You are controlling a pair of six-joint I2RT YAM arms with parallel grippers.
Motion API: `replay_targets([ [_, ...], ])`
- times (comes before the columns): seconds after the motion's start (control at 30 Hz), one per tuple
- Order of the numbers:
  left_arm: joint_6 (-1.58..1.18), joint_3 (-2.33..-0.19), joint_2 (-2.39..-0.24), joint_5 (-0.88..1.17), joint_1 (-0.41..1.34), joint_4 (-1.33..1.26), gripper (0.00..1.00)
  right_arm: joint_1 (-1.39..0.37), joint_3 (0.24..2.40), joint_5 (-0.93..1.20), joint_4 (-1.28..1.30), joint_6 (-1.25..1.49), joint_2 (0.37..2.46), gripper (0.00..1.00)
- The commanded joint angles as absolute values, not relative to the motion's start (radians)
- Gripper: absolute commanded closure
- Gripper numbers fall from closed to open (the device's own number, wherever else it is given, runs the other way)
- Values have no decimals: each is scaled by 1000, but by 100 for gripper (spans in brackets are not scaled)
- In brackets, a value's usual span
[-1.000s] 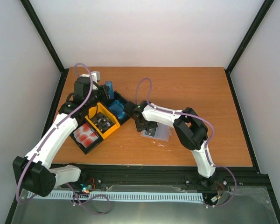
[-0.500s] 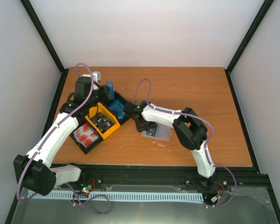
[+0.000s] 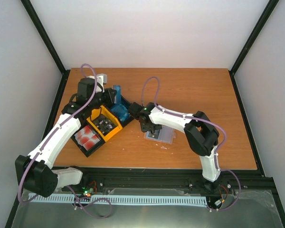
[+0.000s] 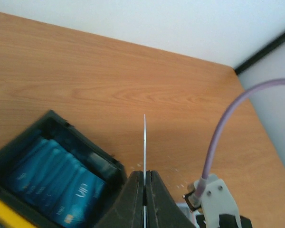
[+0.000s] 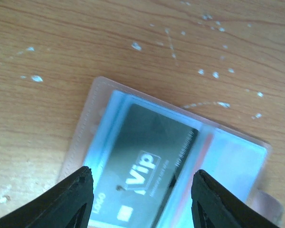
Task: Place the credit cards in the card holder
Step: Insert the credit card into the card holder.
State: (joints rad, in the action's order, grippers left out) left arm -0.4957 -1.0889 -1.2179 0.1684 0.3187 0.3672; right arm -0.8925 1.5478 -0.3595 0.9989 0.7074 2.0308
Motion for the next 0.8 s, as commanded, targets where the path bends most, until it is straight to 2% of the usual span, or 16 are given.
replay_targets([
  [0.0,-405,-1080,-1262,465,322,344,97,-880,1461,-371,955,775,1915,43],
  [0.13,-412,-1021,-1320,653,330,316,98,-838,1323,-286,881,789,1817,44],
  [0.33,-482,-947,-1444,767,416,242,98,-787,1116,-181,784,808,1717,49],
  [0.53,-552,-893,-1559,808,488,118,99,-756,994,-195,776,844,1667,52],
  [0.77,-742,-828,-1638,764,516,-88,99,-736,903,-175,718,866,1598,53],
])
